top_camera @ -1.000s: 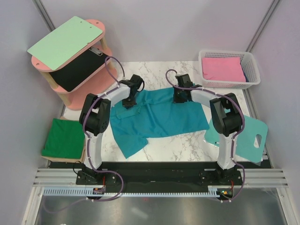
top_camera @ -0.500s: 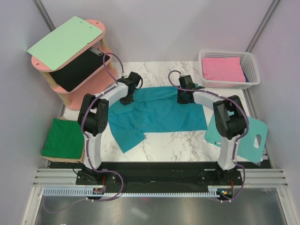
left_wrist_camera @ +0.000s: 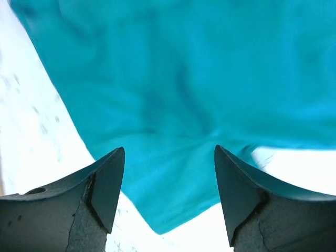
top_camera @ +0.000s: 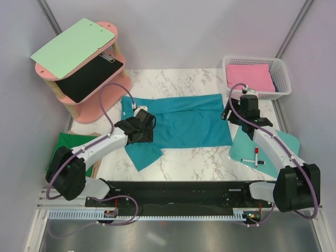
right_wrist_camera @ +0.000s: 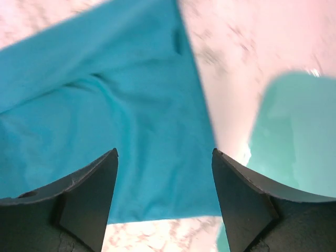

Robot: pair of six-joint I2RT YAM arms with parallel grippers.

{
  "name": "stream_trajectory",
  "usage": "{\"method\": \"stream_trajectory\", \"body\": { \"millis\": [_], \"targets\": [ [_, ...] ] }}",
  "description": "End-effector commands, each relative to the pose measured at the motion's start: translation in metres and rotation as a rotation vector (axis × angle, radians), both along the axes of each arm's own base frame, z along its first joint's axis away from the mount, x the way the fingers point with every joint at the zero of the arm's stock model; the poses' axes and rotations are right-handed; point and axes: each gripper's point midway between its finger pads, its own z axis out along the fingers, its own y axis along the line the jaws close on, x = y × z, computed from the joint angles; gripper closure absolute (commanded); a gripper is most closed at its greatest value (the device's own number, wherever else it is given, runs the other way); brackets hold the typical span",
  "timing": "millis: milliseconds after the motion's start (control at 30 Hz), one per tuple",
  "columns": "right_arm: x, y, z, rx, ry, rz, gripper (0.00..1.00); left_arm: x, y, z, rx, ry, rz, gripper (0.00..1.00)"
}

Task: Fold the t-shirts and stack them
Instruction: Grap the side of the flattened tshirt closest away from the robot with both arms

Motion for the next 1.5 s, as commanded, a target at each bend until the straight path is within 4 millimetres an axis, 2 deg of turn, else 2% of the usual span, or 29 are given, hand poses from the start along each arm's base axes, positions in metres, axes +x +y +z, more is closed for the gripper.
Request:
{"method": "stream_trajectory", "body": {
  "millis": [0,133,233,400,600,700,733,800,833,867,1000,1200,1400,1467],
  "targets": [
    [-0.054,-0.02,-0.055,0.065,0.192,-0.064,0.22,-0.035,0.001,-0.009,-0.158,0.025,0.089,0.24],
    [-0.079,-0.021,-0.085,0.106,0.279,-0.097,0.22,-0.057,0.008,-0.016,-0.209,0.036,0.109,0.23],
    [-0.086,-0.019,-0.101,0.119,0.335,-0.098,0.24,-0.063,0.011,-0.016,-0.231,0.027,0.118,0.23],
    [-0.086,-0.018,-0.117,0.125,0.367,-0.106,0.27,-0.07,0.013,-0.024,-0.23,0.058,0.13,0.22],
    [-0.077,-0.017,-0.126,0.145,0.329,-0.122,0.34,-0.076,0.015,-0.032,-0.226,0.083,0.14,0.23],
    [-0.073,-0.014,-0.13,0.162,0.315,-0.117,0.49,-0.082,0.019,-0.035,-0.224,0.098,0.168,0.23],
    [-0.072,-0.013,-0.131,0.168,0.306,-0.12,0.62,-0.084,0.02,-0.036,-0.226,0.105,0.187,0.23],
    [-0.068,-0.012,-0.131,0.181,0.288,-0.12,0.78,-0.088,0.023,-0.037,-0.23,0.105,0.202,0.23],
    [-0.069,-0.011,-0.132,0.184,0.286,-0.119,0.96,-0.091,0.026,-0.04,-0.228,0.113,0.219,0.23],
    [-0.068,-0.012,-0.132,0.185,0.278,-0.12,1.0,-0.093,0.027,-0.039,-0.238,0.109,0.227,0.23],
    [-0.066,-0.01,-0.131,0.194,0.264,-0.114,1.0,-0.104,0.029,-0.046,-0.251,0.145,0.25,0.24],
    [-0.06,-0.005,-0.123,0.215,0.24,-0.094,1.0,-0.123,0.031,-0.069,-0.218,0.248,0.265,0.29],
    [-0.054,0.001,-0.118,0.241,0.224,-0.07,1.0,-0.128,0.031,-0.082,-0.179,0.28,0.28,0.33],
    [-0.053,0.002,-0.118,0.249,0.226,-0.065,1.0,-0.127,0.028,-0.083,-0.182,0.283,0.279,0.37]
  ]
}}
